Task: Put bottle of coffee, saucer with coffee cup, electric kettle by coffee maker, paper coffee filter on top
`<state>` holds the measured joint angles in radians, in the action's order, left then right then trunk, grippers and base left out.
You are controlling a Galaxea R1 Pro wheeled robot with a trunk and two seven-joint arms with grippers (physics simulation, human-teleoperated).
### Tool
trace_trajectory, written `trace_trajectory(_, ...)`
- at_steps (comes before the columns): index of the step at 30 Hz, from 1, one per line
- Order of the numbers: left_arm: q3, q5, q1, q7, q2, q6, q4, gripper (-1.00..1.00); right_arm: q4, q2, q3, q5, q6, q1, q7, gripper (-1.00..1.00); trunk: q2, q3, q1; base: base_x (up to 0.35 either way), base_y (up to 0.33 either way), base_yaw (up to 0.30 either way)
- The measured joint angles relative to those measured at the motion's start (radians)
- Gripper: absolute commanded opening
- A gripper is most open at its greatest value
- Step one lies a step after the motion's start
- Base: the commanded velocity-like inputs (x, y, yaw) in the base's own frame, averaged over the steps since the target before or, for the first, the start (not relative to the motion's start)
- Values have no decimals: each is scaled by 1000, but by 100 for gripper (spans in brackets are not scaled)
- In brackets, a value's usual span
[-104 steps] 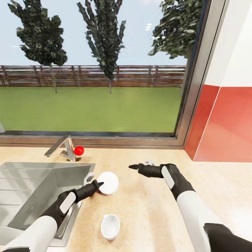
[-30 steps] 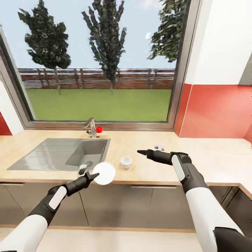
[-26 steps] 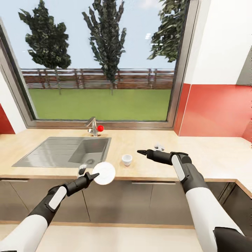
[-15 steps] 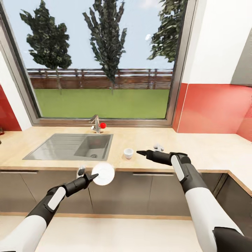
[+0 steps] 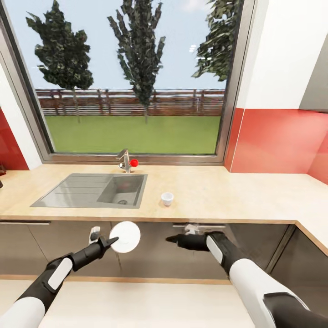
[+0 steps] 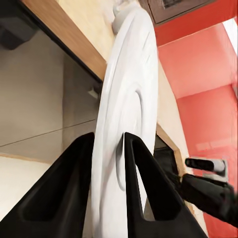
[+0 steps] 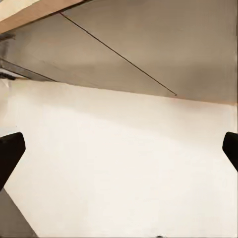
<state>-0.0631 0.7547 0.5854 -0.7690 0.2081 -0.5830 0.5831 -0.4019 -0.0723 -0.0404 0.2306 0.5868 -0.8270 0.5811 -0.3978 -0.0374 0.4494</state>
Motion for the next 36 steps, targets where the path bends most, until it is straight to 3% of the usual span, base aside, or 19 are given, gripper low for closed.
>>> trace_trajectory(4, -6, -3, -26, -52, 28, 0, 0, -100, 199, -1, -93, -2, -117, 1, -2, 100, 0, 0, 0, 0, 0, 0)
trace_trajectory(7, -7, -3, -43, -62, 34, 0, 0, -100, 337, -1, -116, -6, -247, 3, -4, 100, 0, 0, 0, 0, 0, 0)
trace_trajectory(9, -8, -3, -47, -64, 35, 0, 0, -100, 359, -1, -122, -9, -279, 22, -7, 100, 0, 0, 0, 0, 0, 0)
trace_trajectory(12, -8, -1, -57, -66, 37, 1, 0, -100, 375, 4, -130, -29, -306, 96, -37, 100, 0, 0, 0, 0, 0, 0)
trace_trajectory(14, -8, -1, -60, -66, 42, 1, 0, -100, 378, 7, -132, -67, -313, 134, -114, 100, 0, 0, 0, 0, 0, 0)
trace_trajectory(16, -8, -1, -65, -71, 55, 2, -2, -100, 380, 10, -132, -100, -323, 172, -235, 100, 0, 0, 0, 0, 0, 0)
trace_trajectory(19, -17, -2, -88, -82, 71, 4, -14, -100, 380, 12, -131, -118, -355, 221, -390, 100, 0, 0, 0, 0, 0, 0)
trace_trajectory(21, -55, 1, -110, -86, 83, 7, -23, -100, 380, 16, -131, -123, -394, 251, -469, 100, 0, 0, 0, 0, 0, 0)
trace_trajectory(23, -109, 0, -133, -86, 94, 11, -28, -100, 380, 25, -131, -126, -425, 273, -503, 100, 0, 0, 0, 0, 0, 0)
trace_trajectory(27, -202, -4, -182, -84, 128, 14, -32, -100, 380, 32, -131, -126, -446, 287, -523, 100, 0, 0, 0, 0, 0, 0)
trace_trajectory(31, -252, -5, -219, -83, 176, 15, -32, -100, 380, 43, -131, -125, -451, 293, -527, 100, 0, 0, 0, 0, 0, 0)
trace_trajectory(34, -312, -5, -242, -83, 189, 36, -33, -100, 380, 49, -131, -125, -451, 295, -531, 100, 0, 0, 0, 0, 0, 0)
trace_trajectory(35, -344, -6, -257, -84, 192, 83, -33, -100, 380, 55, -131, -126, -451, 296, -532, 100, 0, 0, 0, 0, 0, 0)
trace_trajectory(36, -350, -7, -262, -84, 192, 95, -33, -100, 380, 57, -131, -126, -451, 297, -532, 100, 0, 0, 0, 0, 0, 0)
